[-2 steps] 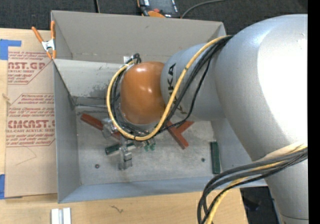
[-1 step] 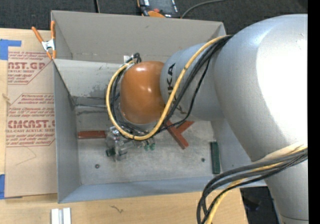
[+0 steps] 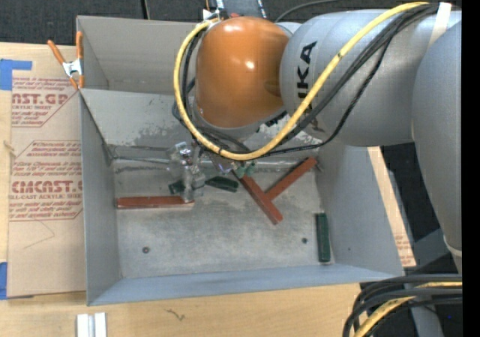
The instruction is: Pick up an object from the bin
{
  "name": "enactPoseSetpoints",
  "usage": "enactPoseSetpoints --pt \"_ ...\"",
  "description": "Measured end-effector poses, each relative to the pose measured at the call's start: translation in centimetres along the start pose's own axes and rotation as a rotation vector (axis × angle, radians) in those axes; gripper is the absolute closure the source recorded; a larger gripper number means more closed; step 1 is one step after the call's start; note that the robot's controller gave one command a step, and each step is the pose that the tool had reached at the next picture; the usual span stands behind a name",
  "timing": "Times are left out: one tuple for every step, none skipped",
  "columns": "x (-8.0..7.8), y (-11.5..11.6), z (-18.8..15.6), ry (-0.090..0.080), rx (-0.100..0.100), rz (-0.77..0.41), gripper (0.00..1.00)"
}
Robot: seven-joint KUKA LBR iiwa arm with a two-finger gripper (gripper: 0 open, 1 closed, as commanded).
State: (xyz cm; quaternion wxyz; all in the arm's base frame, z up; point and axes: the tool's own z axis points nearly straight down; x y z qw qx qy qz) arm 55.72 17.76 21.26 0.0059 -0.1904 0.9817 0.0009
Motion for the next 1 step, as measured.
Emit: enactPoseSetpoints --pt "1.52 4.68 -6.56 0.005 -0.003 -0.247 1.00"
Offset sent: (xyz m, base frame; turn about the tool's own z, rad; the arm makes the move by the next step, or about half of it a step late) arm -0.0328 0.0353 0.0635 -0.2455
